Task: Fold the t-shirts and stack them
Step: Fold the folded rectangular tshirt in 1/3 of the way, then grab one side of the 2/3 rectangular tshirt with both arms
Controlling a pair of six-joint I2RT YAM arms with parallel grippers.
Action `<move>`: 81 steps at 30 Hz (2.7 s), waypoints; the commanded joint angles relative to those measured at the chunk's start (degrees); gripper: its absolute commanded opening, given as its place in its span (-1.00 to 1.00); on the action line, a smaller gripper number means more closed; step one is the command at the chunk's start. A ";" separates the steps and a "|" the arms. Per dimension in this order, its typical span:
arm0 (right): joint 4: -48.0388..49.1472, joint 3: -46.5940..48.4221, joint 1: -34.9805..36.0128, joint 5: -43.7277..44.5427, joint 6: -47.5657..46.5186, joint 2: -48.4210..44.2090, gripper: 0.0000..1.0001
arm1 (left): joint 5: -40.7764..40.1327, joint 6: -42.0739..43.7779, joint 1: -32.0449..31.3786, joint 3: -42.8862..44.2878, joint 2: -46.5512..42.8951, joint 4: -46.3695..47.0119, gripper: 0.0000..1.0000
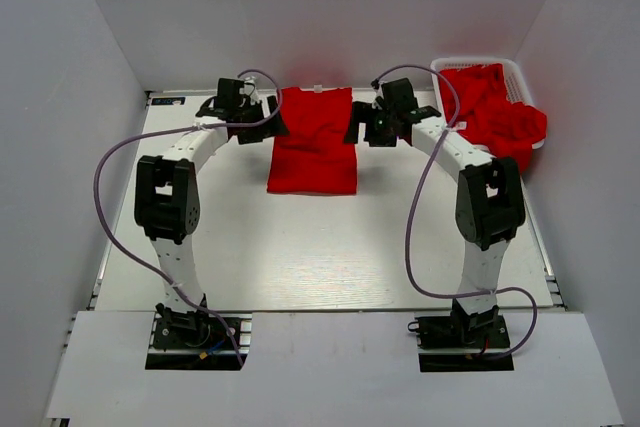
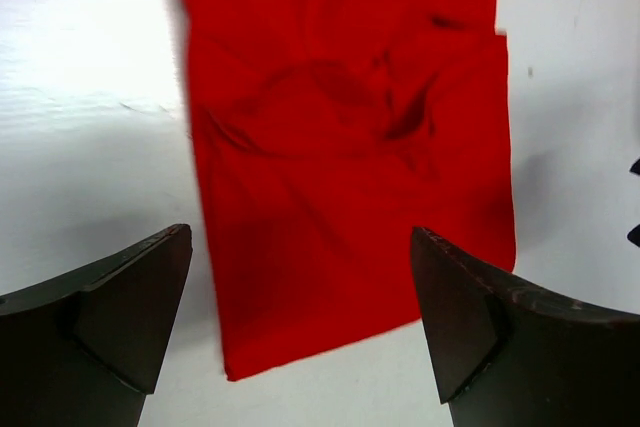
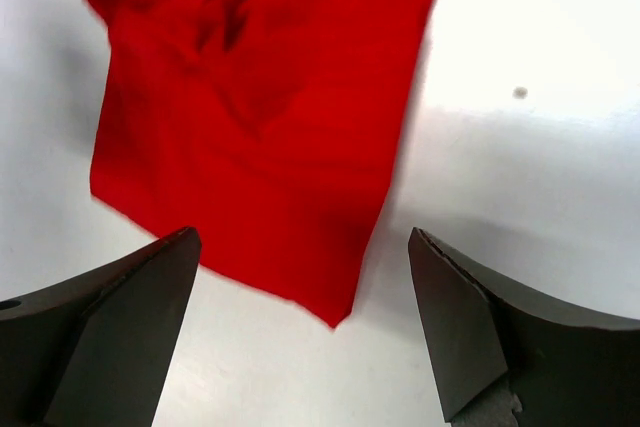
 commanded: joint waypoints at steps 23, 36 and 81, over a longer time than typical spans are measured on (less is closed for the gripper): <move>3.64 -8.72 0.54 -1.82 -2.04 -8.13 0.81 | 12.85 5.18 -6.26 8.71 12.94 0.32 1.00; 3.46 -11.62 0.28 -1.65 -2.39 -8.92 0.81 | 10.40 1.05 -5.73 23.65 21.11 3.23 1.00; -0.67 -11.45 10.82 18.92 5.00 2.59 0.81 | -16.95 4.48 -6.52 -16.50 -2.35 -4.77 0.77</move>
